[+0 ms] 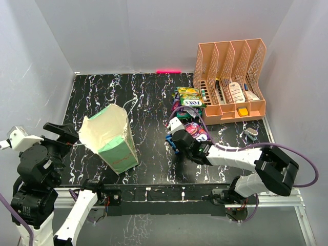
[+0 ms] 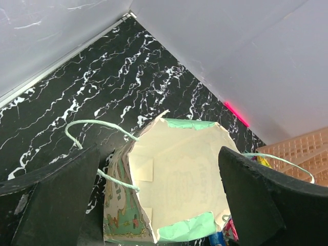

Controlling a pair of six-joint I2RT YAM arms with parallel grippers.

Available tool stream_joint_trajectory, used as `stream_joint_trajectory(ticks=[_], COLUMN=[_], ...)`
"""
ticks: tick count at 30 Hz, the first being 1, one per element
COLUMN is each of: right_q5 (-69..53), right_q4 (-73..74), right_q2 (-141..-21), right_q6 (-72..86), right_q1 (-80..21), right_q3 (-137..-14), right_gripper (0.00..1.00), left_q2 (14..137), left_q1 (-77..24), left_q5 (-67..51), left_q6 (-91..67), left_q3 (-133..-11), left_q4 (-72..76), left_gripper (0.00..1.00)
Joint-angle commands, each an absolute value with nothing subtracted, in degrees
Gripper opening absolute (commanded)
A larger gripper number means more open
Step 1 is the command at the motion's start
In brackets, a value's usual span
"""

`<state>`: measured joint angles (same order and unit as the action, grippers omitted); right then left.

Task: Take the snacks out of the paper bag

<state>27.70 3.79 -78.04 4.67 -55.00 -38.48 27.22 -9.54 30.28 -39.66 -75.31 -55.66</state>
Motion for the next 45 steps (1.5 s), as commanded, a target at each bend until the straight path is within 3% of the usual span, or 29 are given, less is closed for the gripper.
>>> stream_joint_trajectory(ticks=[1, 6, 11, 17, 20, 21, 25, 29, 36, 45], right_q5=[29.58, 30.78, 28.57, 26.6, 30.35, 33.99, 40.46, 40.71, 33.91, 33.64], right_q4=[0.75, 3.78, 5.08, 8.62, 7.95, 8.04, 10.59, 18.63, 30.79, 31.84], right_q2=[-79.14, -79.71, -78.22, -70.51, -65.29, -63.86, -57.76, -53.09, -51.34, -49.83], right_q6=[5.64, 7.6, 7.79, 8.18, 9.58, 9.99, 8.18, 4.61, 4.31, 2.47], right_q1=[-54.55, -54.15, -54.14, -54.14, -54.07, -54.06, -53.09, -52.03, -52.02, -52.02], right_q3=[-39.3, -40.33, -41.02, -43.76, -44.34, -44.91, -49.63, -62.13, -85.35, -95.64], right_gripper=[0.14, 0.19, 0.33, 0.59, 0.95, 0.98, 0.98, 0.98, 0.98, 0.98], left_q2=[29.49, 31.79, 32.85, 34.13, 34.97, 35.35, 38.69, 43.61, 49.88, 50.24], left_q1=[-10.15, -11.26, -12.07, -12.87, -13.42, -13.74, -16.23, -19.57, -24.92, -27.1], left_q5=[26.79, 23.29, 22.37, 19.96, 17.83, 16.98, 15.3, 16.51, 18.64, 21.77], left_q6=[-36.3, -32.88, -31.42, -28.69, -26.45, -25.49, -20.99, -16.58, -11.6, -7.22], left_q3=[-78.37, -80.91, -82.45, -84.28, -84.78, -85.0, -87.65, -93.99, -106.66, -110.29], left_q4=[-52.73, -50.02, -48.6, -46.97, -45.54, -45.0, -43.62, -43.62, -43.45, -42.49], left_gripper=[0.98, 0.98, 0.98, 0.98, 0.98, 0.98, 0.98, 0.98, 0.98, 0.98])
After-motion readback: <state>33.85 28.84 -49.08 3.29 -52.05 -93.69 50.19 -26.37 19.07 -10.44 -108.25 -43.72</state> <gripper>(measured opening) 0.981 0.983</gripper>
